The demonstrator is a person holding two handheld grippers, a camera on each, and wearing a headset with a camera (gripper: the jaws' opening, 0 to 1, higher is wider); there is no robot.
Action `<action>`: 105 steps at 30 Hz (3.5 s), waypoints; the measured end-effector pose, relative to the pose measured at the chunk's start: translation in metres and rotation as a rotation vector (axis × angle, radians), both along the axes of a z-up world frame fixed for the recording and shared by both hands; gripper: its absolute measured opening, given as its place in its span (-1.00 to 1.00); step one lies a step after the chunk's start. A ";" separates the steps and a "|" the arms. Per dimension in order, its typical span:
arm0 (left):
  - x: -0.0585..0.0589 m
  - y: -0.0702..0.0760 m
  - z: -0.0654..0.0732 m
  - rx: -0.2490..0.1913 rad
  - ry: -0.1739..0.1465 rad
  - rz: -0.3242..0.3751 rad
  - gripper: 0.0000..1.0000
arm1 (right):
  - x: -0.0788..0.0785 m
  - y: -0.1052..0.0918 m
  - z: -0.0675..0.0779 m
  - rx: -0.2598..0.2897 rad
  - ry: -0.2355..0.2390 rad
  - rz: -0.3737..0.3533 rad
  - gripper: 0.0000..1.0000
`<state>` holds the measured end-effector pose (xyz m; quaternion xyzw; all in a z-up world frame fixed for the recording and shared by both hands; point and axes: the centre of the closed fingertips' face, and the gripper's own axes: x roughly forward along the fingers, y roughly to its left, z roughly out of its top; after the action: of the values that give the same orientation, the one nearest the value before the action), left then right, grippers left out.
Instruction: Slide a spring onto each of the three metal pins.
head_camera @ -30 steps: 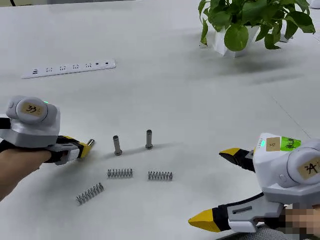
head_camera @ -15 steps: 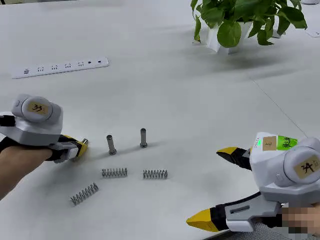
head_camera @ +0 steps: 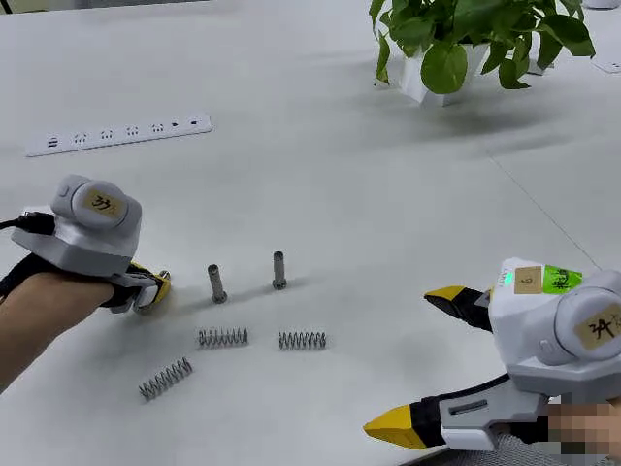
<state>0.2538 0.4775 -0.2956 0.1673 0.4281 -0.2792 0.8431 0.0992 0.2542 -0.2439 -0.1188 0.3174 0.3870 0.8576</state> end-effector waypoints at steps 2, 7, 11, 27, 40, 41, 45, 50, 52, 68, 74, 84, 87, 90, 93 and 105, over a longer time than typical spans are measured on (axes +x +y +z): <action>0.001 0.001 0.000 0.002 -0.005 0.005 -0.83 | 0.000 -0.001 0.000 0.001 -0.002 -0.005 0.92; 0.002 0.003 0.000 -0.016 -0.014 0.022 -0.84 | 0.001 -0.003 0.000 0.001 0.000 -0.009 0.92; 0.002 0.003 0.001 -0.034 -0.017 0.037 -0.84 | 0.002 -0.004 0.001 0.001 0.000 -0.010 0.91; -0.003 0.008 0.022 -0.117 -0.068 0.071 -0.85 | 0.004 0.007 0.003 0.010 -0.005 0.010 0.91; -0.017 0.017 0.036 -0.159 -0.101 0.099 -0.85 | 0.004 0.012 0.004 0.014 -0.009 0.021 0.91; -0.018 0.017 0.037 -0.163 -0.102 0.101 -0.85 | 0.004 0.012 0.004 0.014 -0.009 0.022 0.91; -0.022 0.019 0.039 -0.176 -0.108 0.107 -0.85 | 0.004 0.014 0.004 0.013 -0.008 0.028 0.91; -0.026 0.021 0.040 -0.184 -0.110 0.110 -0.85 | 0.005 0.016 0.005 0.014 -0.009 0.032 0.91; -0.027 0.022 0.041 -0.184 -0.112 0.109 -0.85 | 0.005 0.017 0.005 0.016 -0.007 0.033 0.91; -0.035 0.024 0.041 -0.197 -0.107 0.111 -0.85 | 0.004 0.020 0.004 0.016 -0.004 0.041 0.91; -0.038 0.025 0.040 -0.203 -0.099 0.116 -0.85 | 0.003 0.022 0.003 0.016 -0.004 0.047 0.91; -0.041 0.025 0.041 -0.200 -0.101 0.103 -0.85 | 0.002 0.026 0.003 0.022 -0.004 0.053 0.91; -0.041 0.024 0.040 -0.201 -0.105 0.100 -0.84 | 0.001 0.026 0.003 0.021 -0.001 0.055 0.90; -0.041 0.023 0.040 -0.201 -0.108 0.095 -0.84 | 0.001 0.027 0.003 0.021 -0.003 0.056 0.90; -0.041 0.023 0.040 -0.203 -0.112 0.096 -0.84 | 0.001 0.027 0.003 0.022 -0.003 0.055 0.90; -0.041 0.022 0.040 -0.203 -0.135 0.087 -0.84 | 0.000 0.026 0.002 0.020 0.002 0.056 0.90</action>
<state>0.2125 0.4991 -0.2553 0.0809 0.3466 -0.2725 0.8939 0.0989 0.2804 -0.2418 -0.1188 0.3110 0.4142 0.8471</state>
